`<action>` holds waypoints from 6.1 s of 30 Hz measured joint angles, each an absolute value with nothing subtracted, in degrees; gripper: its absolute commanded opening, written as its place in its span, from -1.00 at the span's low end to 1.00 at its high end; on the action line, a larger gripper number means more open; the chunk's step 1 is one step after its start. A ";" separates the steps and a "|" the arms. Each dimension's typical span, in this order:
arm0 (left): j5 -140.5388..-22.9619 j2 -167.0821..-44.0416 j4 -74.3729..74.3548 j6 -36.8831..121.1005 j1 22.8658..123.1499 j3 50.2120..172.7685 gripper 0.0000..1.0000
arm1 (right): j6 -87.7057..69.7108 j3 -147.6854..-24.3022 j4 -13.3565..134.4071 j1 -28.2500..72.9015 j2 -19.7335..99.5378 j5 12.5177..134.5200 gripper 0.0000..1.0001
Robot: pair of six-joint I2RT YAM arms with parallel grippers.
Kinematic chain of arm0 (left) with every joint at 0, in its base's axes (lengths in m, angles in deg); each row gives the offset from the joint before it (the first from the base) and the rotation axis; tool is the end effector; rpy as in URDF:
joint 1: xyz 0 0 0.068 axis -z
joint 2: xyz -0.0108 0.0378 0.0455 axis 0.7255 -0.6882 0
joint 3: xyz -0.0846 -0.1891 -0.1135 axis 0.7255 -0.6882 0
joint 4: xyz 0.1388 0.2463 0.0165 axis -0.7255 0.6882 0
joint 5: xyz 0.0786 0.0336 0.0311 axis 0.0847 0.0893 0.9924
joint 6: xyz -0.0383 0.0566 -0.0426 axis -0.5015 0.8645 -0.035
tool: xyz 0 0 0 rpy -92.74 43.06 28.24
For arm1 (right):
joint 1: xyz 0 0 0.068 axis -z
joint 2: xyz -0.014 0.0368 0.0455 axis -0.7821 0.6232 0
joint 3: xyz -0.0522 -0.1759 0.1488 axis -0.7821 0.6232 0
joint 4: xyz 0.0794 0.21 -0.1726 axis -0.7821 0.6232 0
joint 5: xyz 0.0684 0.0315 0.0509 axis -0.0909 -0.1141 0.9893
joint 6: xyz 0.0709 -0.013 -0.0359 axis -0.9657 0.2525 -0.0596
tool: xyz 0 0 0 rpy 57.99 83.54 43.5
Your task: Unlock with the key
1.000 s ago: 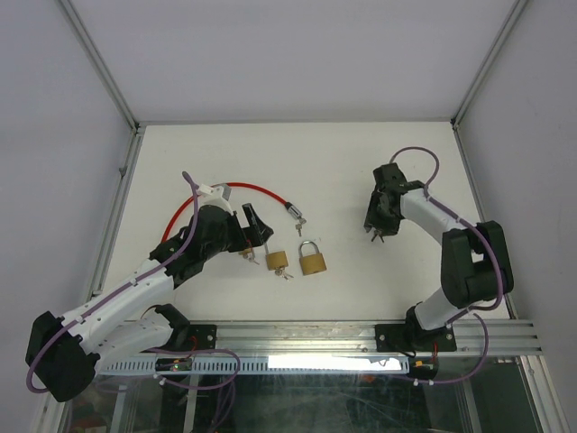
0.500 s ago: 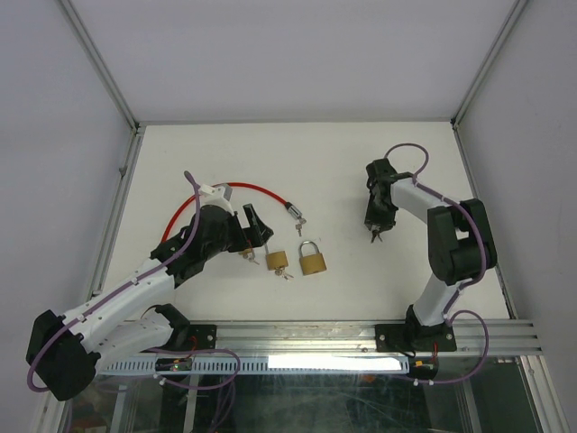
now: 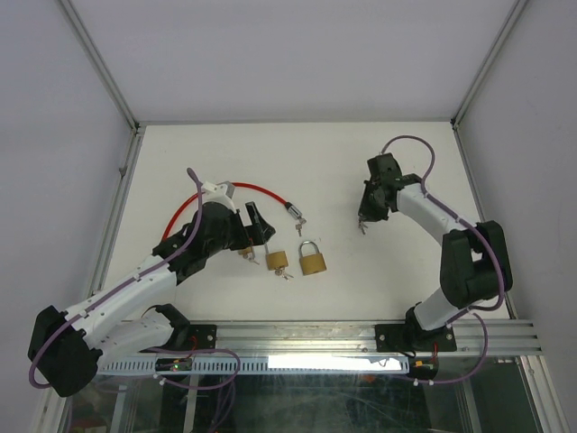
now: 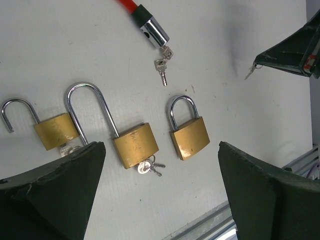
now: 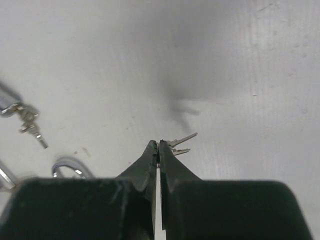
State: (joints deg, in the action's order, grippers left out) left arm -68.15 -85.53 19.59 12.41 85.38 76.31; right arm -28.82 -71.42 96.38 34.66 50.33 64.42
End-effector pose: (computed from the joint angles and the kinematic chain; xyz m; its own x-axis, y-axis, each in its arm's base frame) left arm 0.2229 -0.1714 0.1878 -0.7164 -0.2662 -0.6449 0.1245 0.8607 -0.4936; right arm 0.3298 0.0976 0.1233 -0.9123 0.1929 -0.3612 0.1453 0.9772 0.1550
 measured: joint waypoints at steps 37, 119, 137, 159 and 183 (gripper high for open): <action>-86.37 -88.33 19.33 -0.59 71.87 83.96 0.86 | 1.52 -76.88 80.33 -0.62 43.31 75.46 -1.00; -100.38 -90.84 2.00 -27.96 70.43 74.41 0.10 | -3.37 -56.90 45.10 -6.41 30.92 70.78 -1.00; -100.32 -89.49 -0.01 -27.85 70.45 72.84 -0.43 | -5.78 -54.59 45.60 -6.57 29.91 69.10 -1.00; -94.00 -84.02 3.31 0.24 70.43 76.66 -1.00 | -12.20 -54.59 47.11 -4.82 23.53 70.68 0.20; -108.67 -80.94 -16.60 8.87 70.43 76.55 -1.00 | -27.85 -54.59 30.13 5.91 29.56 93.32 -0.11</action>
State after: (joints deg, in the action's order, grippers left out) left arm -108.67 -80.94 -16.60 8.87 70.43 76.55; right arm -27.85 -54.59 30.13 5.91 29.56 93.32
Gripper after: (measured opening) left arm 0.010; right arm 0.467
